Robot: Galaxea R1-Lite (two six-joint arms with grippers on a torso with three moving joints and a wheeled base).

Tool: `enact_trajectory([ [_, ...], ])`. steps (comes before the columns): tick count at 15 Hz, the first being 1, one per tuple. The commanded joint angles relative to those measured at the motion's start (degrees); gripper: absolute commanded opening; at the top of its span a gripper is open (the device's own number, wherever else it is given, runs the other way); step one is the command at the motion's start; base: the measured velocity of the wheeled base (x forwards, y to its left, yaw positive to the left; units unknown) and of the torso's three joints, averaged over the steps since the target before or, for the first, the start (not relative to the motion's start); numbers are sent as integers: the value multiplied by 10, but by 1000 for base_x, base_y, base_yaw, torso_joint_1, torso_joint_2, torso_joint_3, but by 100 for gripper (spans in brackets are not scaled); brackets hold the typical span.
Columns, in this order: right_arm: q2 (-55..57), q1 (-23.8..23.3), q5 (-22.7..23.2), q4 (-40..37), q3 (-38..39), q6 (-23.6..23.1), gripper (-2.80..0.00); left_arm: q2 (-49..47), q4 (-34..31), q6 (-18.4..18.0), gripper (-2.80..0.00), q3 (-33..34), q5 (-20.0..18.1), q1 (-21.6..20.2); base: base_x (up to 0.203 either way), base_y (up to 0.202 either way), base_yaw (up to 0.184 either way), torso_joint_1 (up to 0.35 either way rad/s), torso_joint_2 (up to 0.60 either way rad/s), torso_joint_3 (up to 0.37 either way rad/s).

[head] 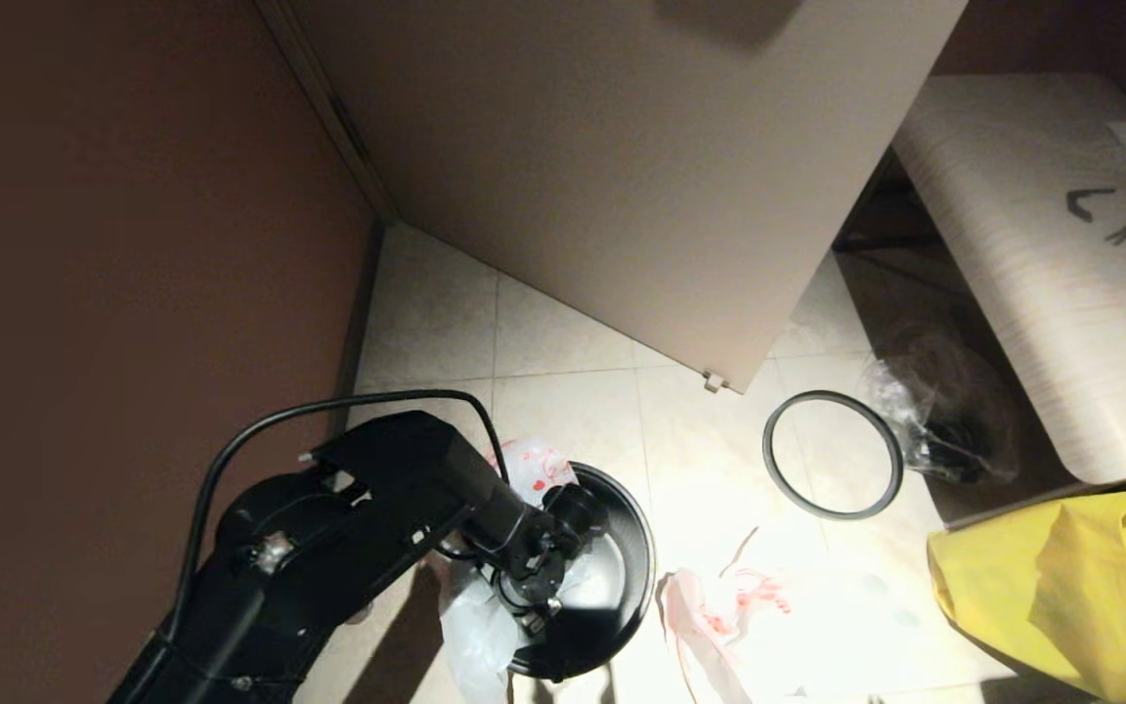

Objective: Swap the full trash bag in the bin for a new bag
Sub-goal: Put the new garbage bag on the trash can

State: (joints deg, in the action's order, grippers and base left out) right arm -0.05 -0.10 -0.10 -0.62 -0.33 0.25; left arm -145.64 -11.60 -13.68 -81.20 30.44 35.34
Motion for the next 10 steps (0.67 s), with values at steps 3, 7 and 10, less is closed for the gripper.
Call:
enact_trajectory([
  [3,0,0,0,0,0,0,-280,118,-2,39,0,97,-5,17,0,0,0,0,0,0],
  [7,0,0,0,0,0,0,-280,182,3,103,0,164,-28,13,0,0,0,0,0,0],
  [10,0,0,0,0,0,0,-280,258,34,121,-280,248,-60,12,0,0,0,0,0,0],
])
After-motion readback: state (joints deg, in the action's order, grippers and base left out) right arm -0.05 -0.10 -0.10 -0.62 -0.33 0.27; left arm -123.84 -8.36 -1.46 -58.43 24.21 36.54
